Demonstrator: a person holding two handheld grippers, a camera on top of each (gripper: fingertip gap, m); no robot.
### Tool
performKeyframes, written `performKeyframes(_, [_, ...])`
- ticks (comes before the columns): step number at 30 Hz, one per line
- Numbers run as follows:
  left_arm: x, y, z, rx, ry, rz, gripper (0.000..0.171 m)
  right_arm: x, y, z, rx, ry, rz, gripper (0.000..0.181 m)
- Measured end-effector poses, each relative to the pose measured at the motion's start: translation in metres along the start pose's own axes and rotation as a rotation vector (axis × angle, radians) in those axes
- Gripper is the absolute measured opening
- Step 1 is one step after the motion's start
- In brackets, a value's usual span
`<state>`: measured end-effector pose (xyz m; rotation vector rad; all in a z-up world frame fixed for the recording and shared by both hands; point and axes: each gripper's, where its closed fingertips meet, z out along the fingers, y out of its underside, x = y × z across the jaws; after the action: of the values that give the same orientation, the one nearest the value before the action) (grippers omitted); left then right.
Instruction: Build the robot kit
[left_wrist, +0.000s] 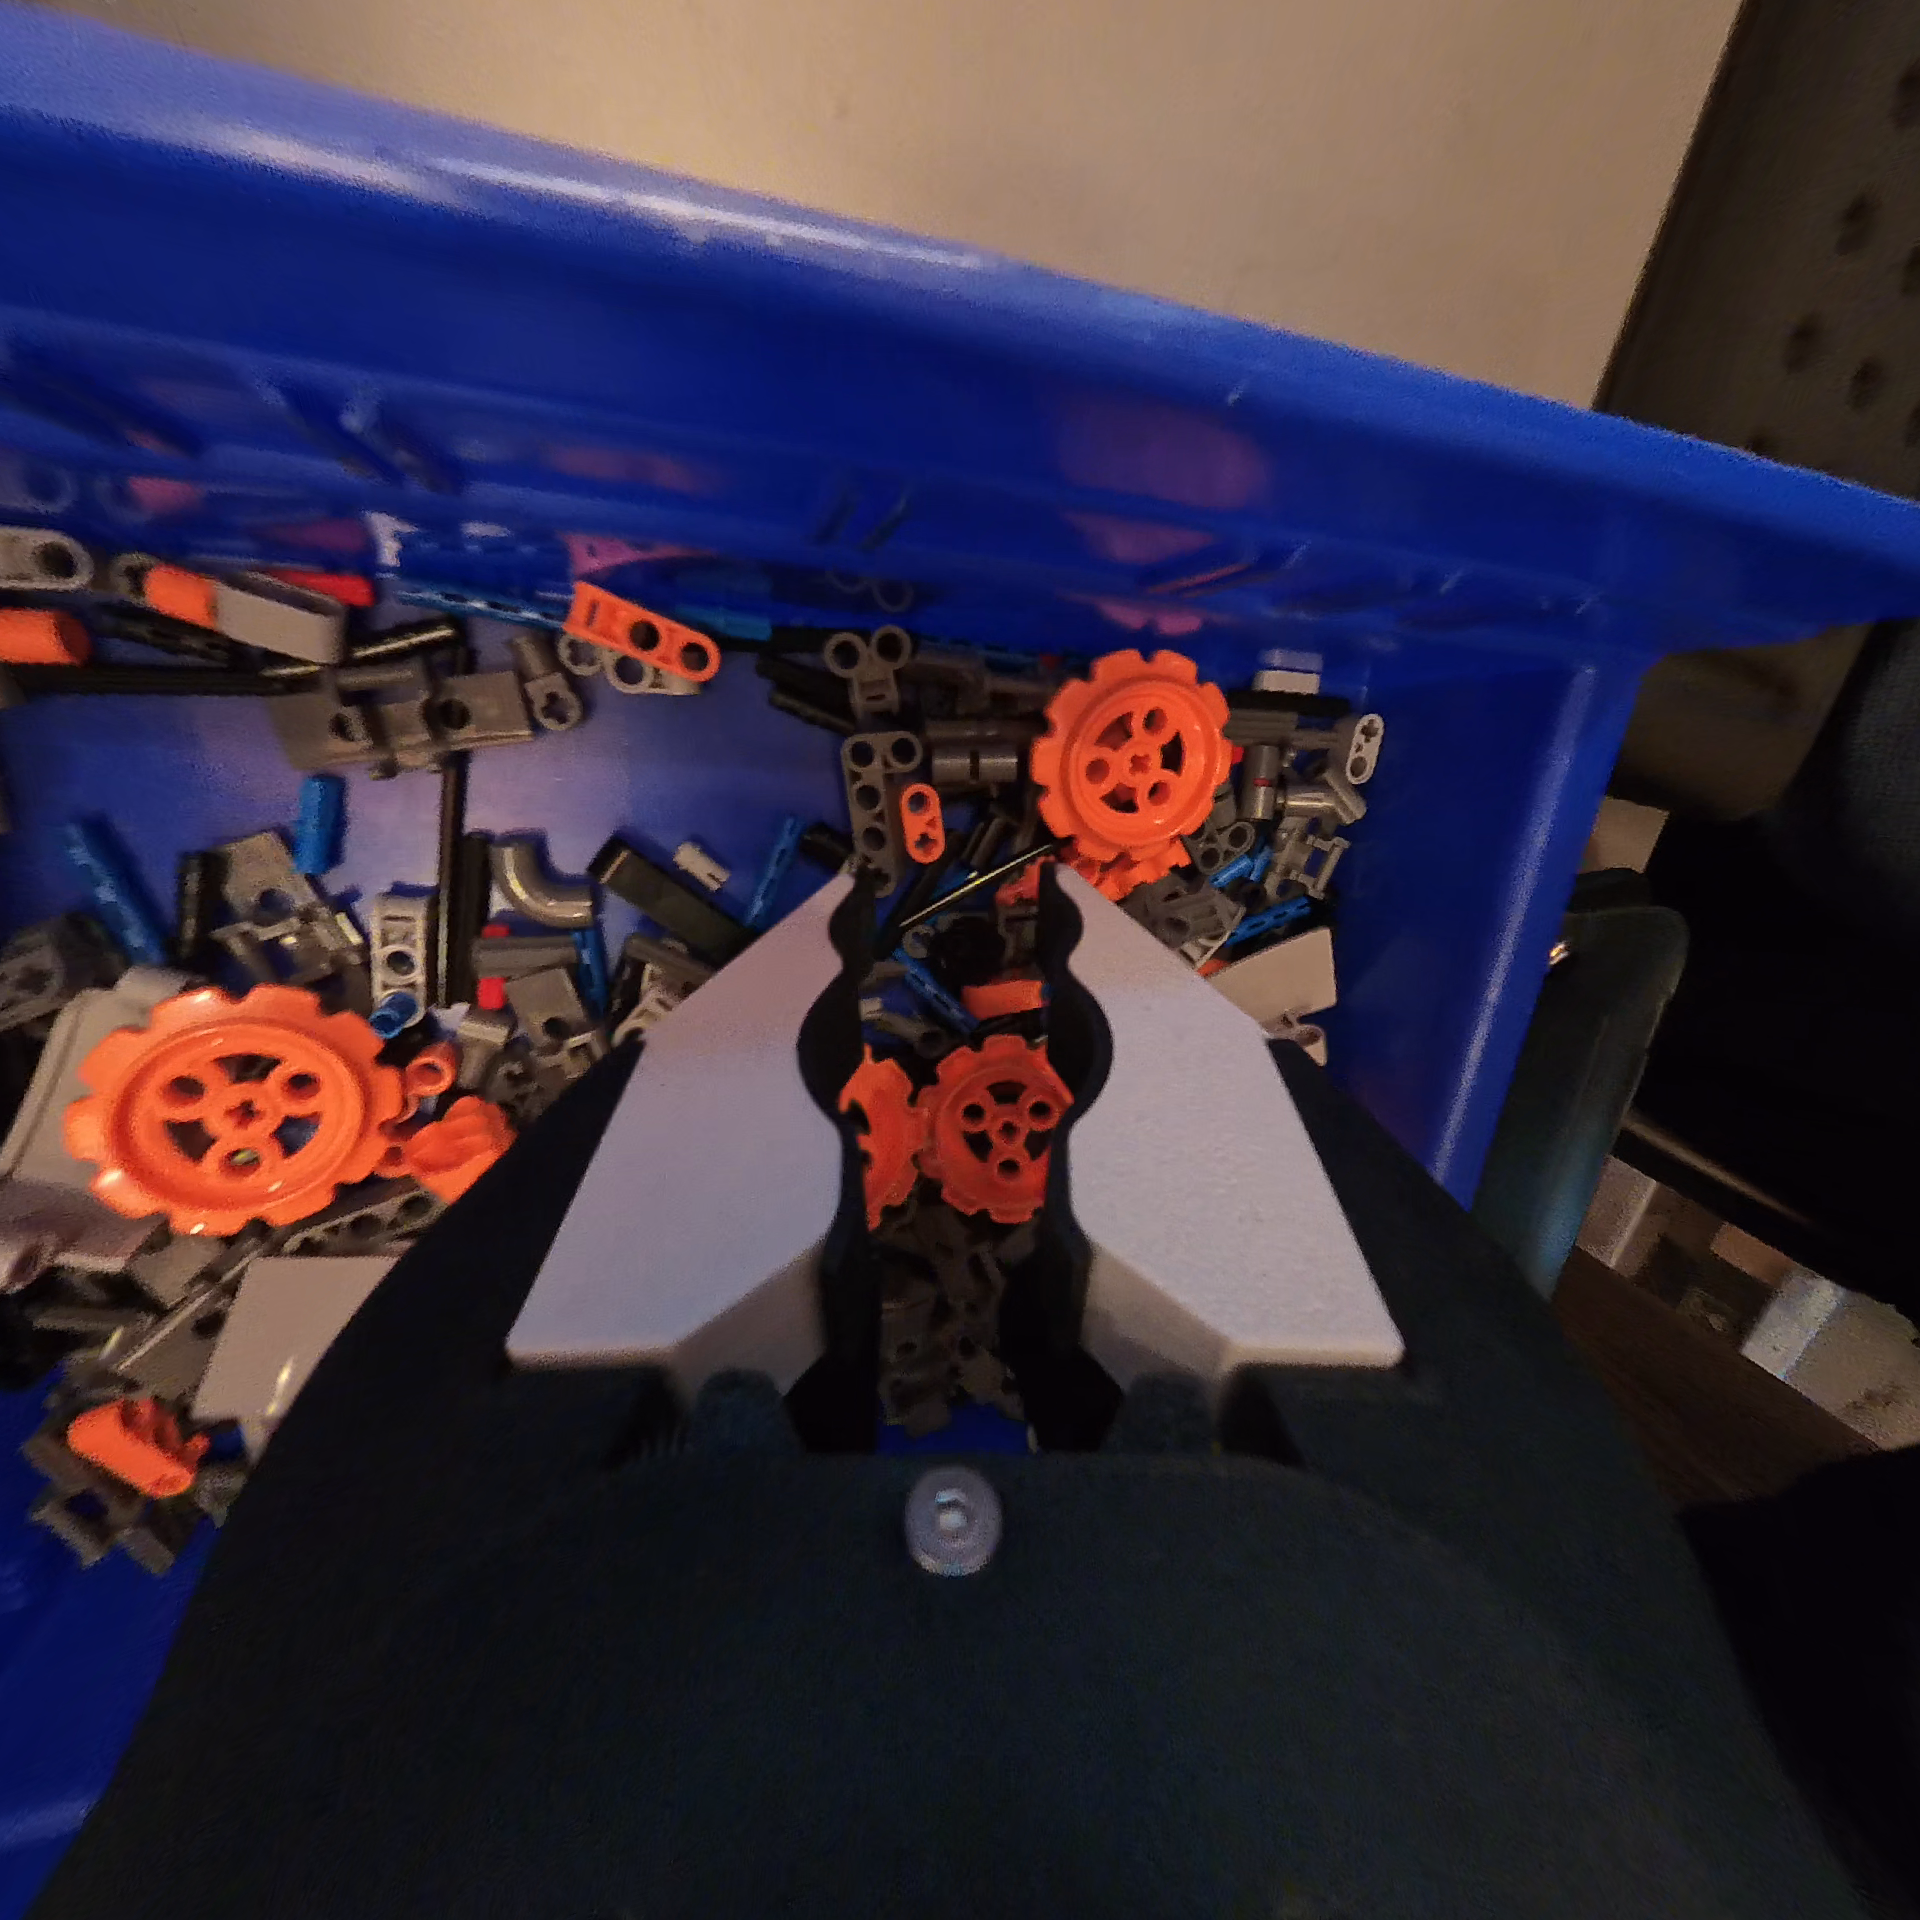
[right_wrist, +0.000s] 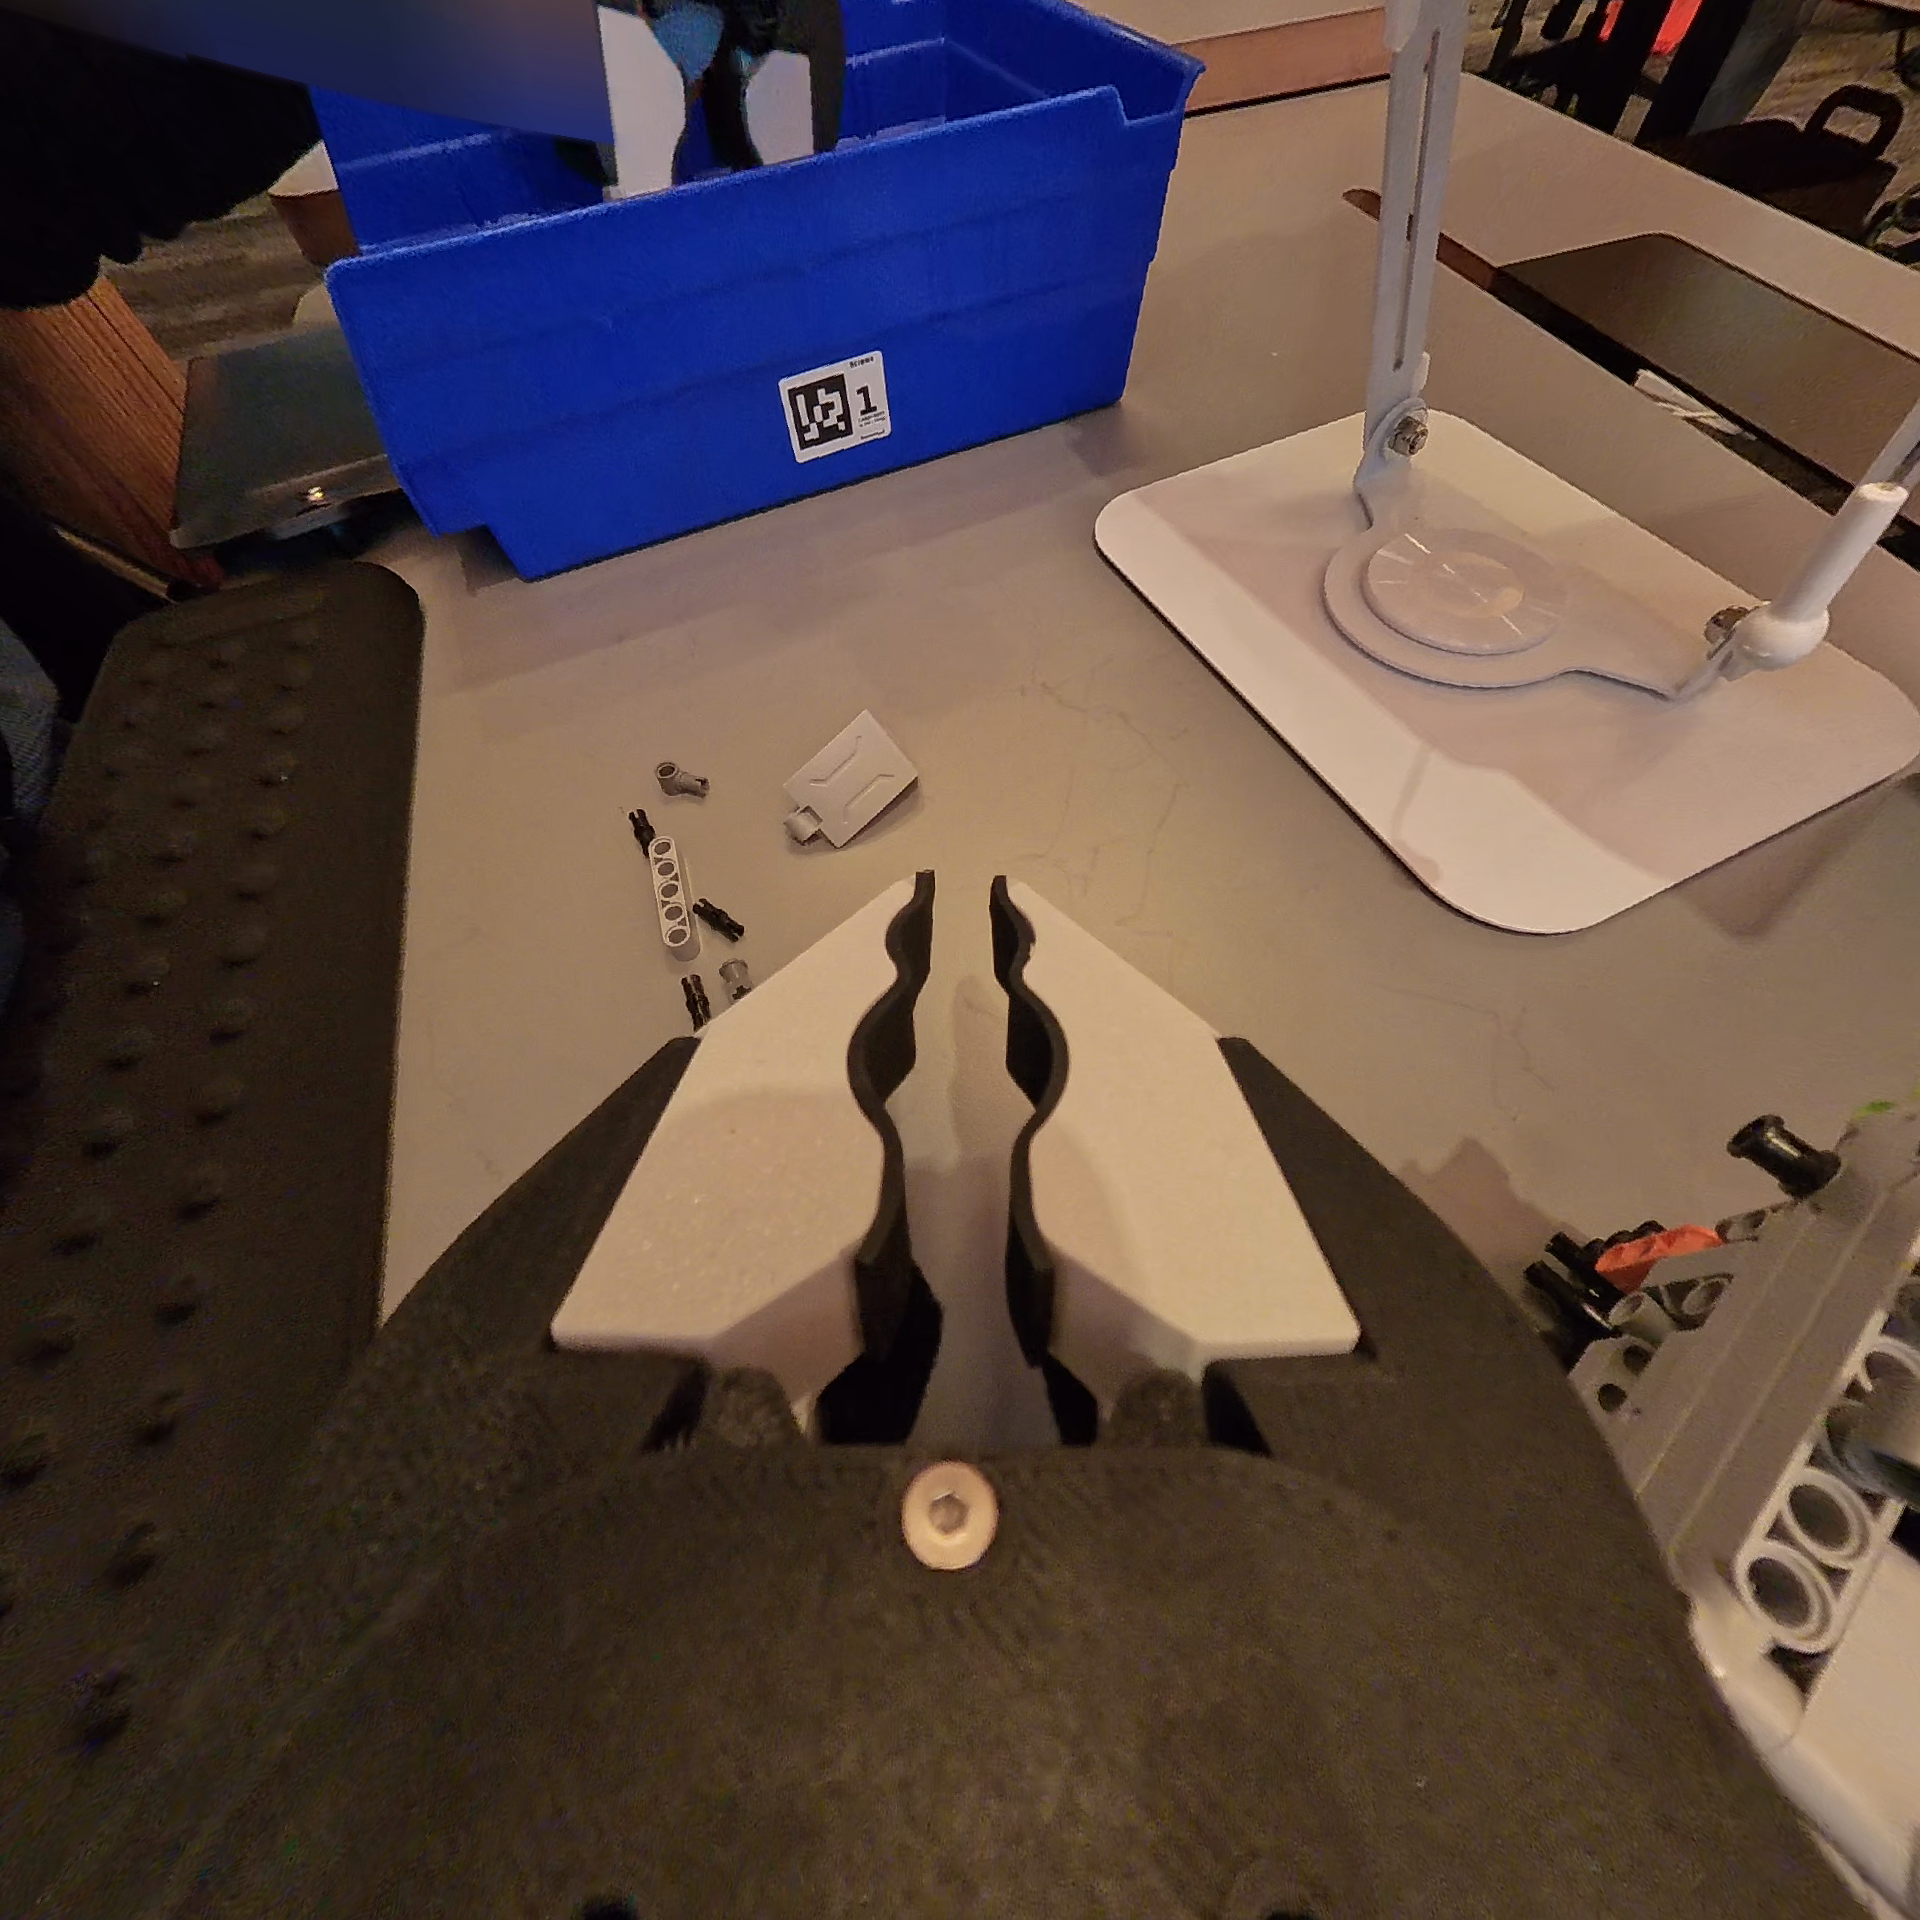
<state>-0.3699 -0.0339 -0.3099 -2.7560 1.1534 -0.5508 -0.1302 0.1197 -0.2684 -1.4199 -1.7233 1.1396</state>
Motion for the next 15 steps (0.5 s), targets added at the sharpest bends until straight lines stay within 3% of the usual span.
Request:
performKeyframes(4, [0.005,0.001,0.008,-0.025,0.02,0.002,0.02,0.0,0.001,0.001,-0.003,-0.002,0.001,0.008])
performKeyframes(7, [0.002,0.004,0.01,-0.038,0.006,0.004,0.0,0.0,0.001,0.001,-0.003,0.0,0.002,0.008])
performKeyframes(15, [-0.033,0.009,-0.012,0.011,-0.148,-0.085,0.0,0.001,0.0,0.0,-0.002,-0.001,0.005,0.008])
